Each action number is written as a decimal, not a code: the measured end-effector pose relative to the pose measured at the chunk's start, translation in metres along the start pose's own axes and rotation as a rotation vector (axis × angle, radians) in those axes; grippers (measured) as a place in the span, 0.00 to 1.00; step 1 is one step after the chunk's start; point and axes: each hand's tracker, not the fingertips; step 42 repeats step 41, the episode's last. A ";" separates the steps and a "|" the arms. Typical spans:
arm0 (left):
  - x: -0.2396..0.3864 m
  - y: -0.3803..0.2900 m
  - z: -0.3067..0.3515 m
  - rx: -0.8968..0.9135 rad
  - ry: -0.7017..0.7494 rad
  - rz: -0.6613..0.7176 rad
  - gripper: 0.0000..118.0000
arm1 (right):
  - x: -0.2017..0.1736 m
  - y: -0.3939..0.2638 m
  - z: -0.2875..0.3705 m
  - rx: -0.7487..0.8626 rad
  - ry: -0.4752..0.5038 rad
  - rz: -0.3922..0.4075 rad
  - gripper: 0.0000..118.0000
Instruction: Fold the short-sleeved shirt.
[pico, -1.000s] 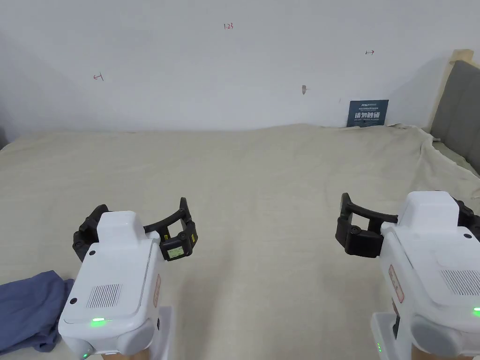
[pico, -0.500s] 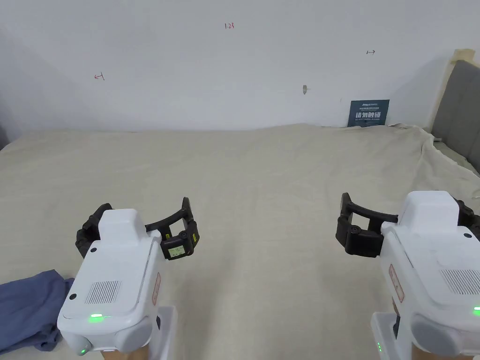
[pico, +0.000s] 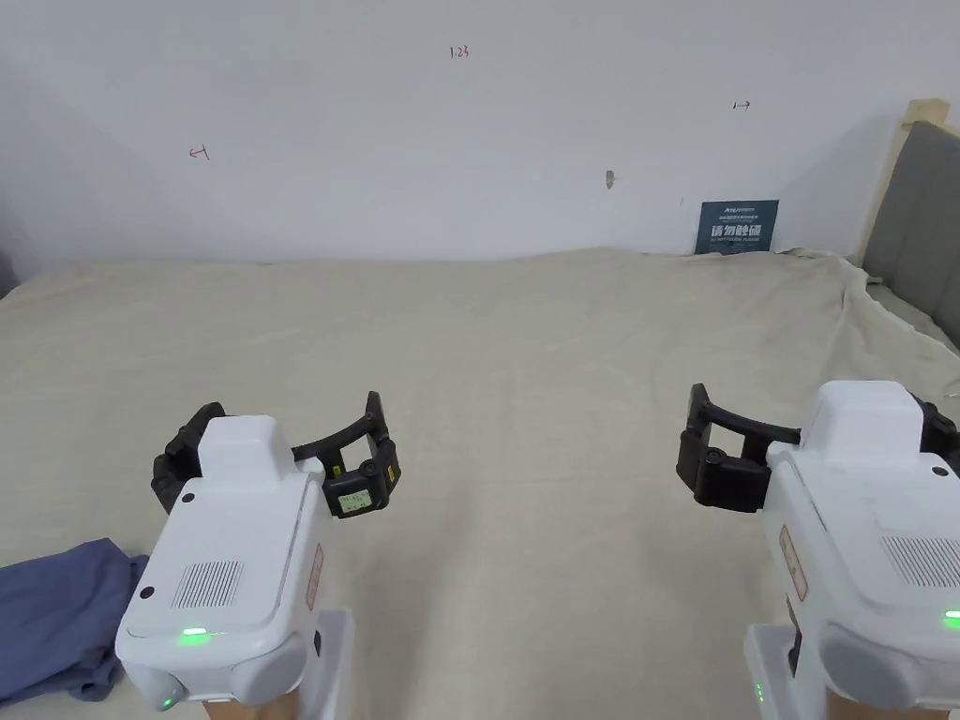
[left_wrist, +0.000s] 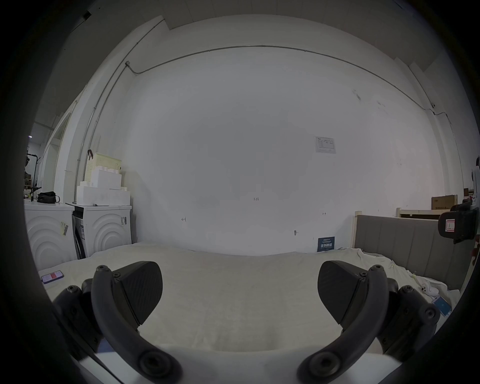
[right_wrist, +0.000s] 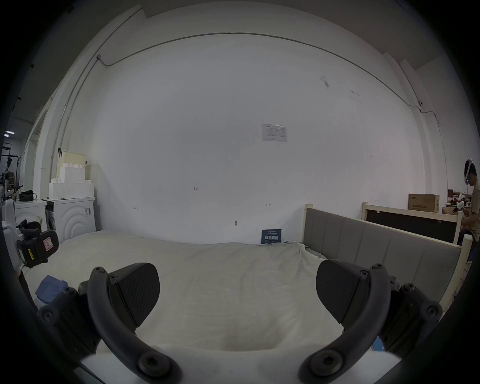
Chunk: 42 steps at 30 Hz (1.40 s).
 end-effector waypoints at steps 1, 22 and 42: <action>0.000 0.000 0.000 0.000 -0.002 0.000 1.00 | 0.000 0.000 0.000 -0.007 -0.007 -0.007 1.00; 0.000 0.003 -0.001 -0.030 -0.024 0.025 1.00 | 0.002 0.016 -0.030 -0.600 -0.136 -0.252 0.98; 0.001 0.000 0.001 -0.040 -0.033 0.014 1.00 | -0.008 0.009 -0.018 -0.310 -0.097 -0.120 0.98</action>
